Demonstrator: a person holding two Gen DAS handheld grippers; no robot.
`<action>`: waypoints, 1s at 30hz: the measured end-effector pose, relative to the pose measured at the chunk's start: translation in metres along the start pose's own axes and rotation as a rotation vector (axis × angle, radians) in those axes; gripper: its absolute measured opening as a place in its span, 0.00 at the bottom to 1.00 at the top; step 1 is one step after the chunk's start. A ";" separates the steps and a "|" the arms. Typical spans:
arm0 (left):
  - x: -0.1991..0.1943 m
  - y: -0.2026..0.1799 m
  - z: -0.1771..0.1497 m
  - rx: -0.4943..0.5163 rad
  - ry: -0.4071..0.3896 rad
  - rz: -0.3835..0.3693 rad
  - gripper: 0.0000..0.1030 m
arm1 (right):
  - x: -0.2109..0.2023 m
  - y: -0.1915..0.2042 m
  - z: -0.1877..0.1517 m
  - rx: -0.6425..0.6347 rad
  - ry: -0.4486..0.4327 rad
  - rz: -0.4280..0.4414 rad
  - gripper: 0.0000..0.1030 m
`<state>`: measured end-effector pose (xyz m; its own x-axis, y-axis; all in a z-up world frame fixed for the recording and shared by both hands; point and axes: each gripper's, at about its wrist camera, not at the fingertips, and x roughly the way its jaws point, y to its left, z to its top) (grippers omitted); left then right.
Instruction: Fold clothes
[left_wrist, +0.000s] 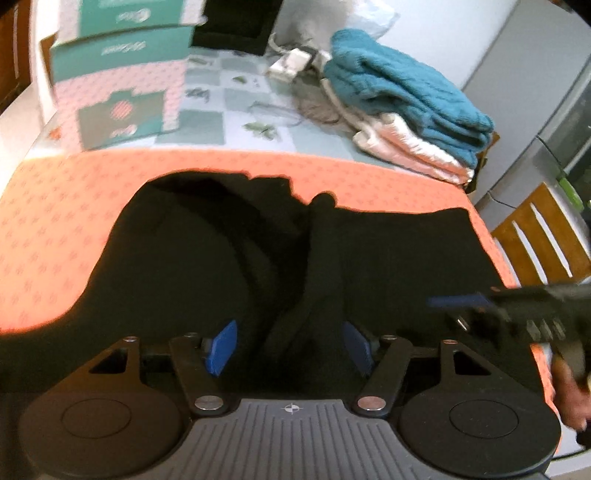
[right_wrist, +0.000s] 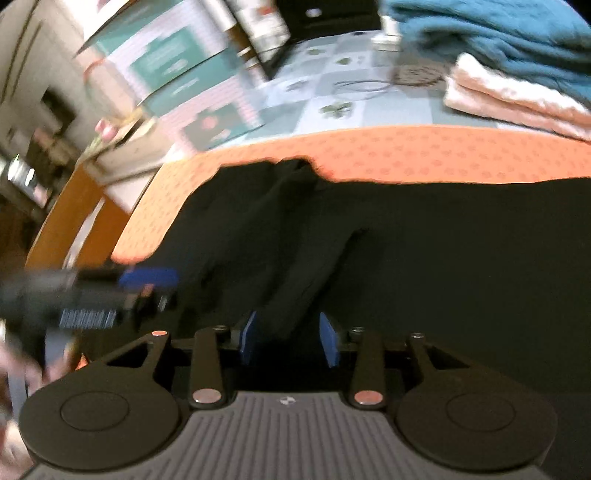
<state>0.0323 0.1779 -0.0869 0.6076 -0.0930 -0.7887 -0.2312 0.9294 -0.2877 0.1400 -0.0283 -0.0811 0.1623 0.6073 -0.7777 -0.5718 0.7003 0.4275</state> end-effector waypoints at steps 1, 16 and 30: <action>0.003 -0.003 0.003 0.008 -0.007 -0.001 0.64 | 0.006 -0.006 0.009 0.031 -0.005 0.004 0.41; -0.019 -0.014 0.005 0.031 -0.072 -0.076 0.06 | 0.030 -0.022 0.051 0.156 0.022 0.153 0.04; -0.122 -0.024 -0.090 0.049 -0.022 -0.091 0.35 | -0.109 0.082 -0.048 -0.452 -0.025 0.281 0.04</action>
<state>-0.1043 0.1347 -0.0324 0.6413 -0.1707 -0.7481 -0.1371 0.9338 -0.3306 0.0369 -0.0549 0.0168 -0.0310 0.7609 -0.6482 -0.8846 0.2810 0.3722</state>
